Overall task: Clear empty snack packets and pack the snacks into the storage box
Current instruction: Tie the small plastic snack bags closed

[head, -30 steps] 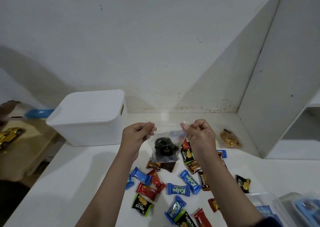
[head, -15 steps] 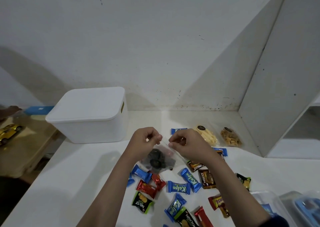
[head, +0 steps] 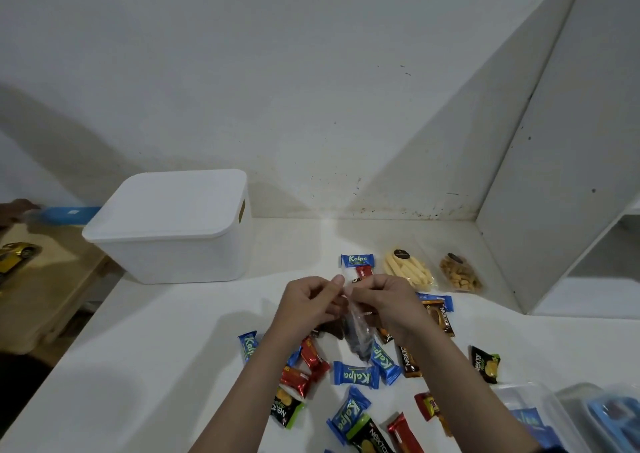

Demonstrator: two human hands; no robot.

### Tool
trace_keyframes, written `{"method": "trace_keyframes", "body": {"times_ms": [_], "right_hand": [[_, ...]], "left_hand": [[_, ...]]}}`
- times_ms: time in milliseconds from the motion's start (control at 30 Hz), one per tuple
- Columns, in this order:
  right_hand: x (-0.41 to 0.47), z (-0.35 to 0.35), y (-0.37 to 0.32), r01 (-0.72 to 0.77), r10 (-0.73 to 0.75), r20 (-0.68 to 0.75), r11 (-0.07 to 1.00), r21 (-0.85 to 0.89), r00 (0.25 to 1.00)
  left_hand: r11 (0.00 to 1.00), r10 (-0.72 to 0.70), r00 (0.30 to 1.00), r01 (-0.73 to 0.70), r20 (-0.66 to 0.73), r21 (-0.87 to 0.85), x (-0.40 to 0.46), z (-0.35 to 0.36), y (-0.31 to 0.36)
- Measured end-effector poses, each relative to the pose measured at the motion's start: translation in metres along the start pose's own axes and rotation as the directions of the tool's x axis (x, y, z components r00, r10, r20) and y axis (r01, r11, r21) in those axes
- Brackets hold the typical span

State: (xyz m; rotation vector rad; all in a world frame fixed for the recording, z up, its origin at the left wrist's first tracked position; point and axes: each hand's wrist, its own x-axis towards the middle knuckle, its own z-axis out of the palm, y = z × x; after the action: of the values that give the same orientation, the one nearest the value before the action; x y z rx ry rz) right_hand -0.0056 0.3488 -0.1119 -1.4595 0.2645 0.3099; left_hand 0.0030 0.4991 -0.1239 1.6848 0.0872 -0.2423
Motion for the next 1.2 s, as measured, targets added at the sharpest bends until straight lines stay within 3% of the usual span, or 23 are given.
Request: {"method": "trace_keyframes", "body": {"times_ms": [133, 300, 433, 600, 733, 800, 967, 1100, 1200], "right_hand": [[0.003, -0.001, 0.007, -0.034, 0.024, 0.057, 0.984, 0.174, 0.998], [0.004, -0.006, 0.011, -0.052, 0.022, 0.165, 0.983, 0.178, 0.986], [0.004, -0.003, 0.014, -0.015, -0.01, 0.139, 0.984, 0.179, 0.99], [0.007, 0.001, 0.017, 0.025, -0.03, 0.058, 0.996, 0.086, 0.998], [0.008, 0.002, 0.016, 0.11, -0.114, -0.036, 0.989, -0.1, 0.993], [0.008, 0.004, 0.015, 0.148, -0.153, -0.043, 0.984, -0.098, 0.987], [0.009, -0.008, 0.014, 0.249, -0.254, 0.022, 0.96, 0.13, 0.967], [0.023, -0.017, 0.046, 0.277, -0.246, 0.139, 0.915, -0.294, 0.959], [0.038, -0.003, 0.063, 0.307, -0.269, 0.159, 0.897, -0.318, 0.95]], "left_hand": [[0.992, -0.04, 0.998, 0.045, 0.037, -0.119, -0.003, 0.004, -0.001], [0.994, -0.061, 0.997, 0.065, 0.051, -0.09, -0.003, -0.001, -0.002], [0.992, -0.092, 0.994, 0.097, 0.058, -0.086, -0.002, -0.004, -0.002], [0.994, -0.087, 0.991, 0.093, 0.104, -0.053, -0.003, -0.01, 0.003], [0.991, -0.065, 0.995, 0.055, 0.073, 0.122, -0.001, -0.011, 0.01], [0.986, -0.061, 0.997, 0.053, 0.046, 0.157, 0.0, -0.011, 0.014], [0.993, -0.102, 0.989, 0.094, -0.106, -0.077, 0.011, -0.017, 0.03], [0.957, -0.133, 0.986, 0.101, -0.1, -0.271, 0.021, -0.02, 0.048], [0.936, -0.123, 0.989, 0.089, -0.081, -0.34, 0.032, -0.016, 0.053]]}}
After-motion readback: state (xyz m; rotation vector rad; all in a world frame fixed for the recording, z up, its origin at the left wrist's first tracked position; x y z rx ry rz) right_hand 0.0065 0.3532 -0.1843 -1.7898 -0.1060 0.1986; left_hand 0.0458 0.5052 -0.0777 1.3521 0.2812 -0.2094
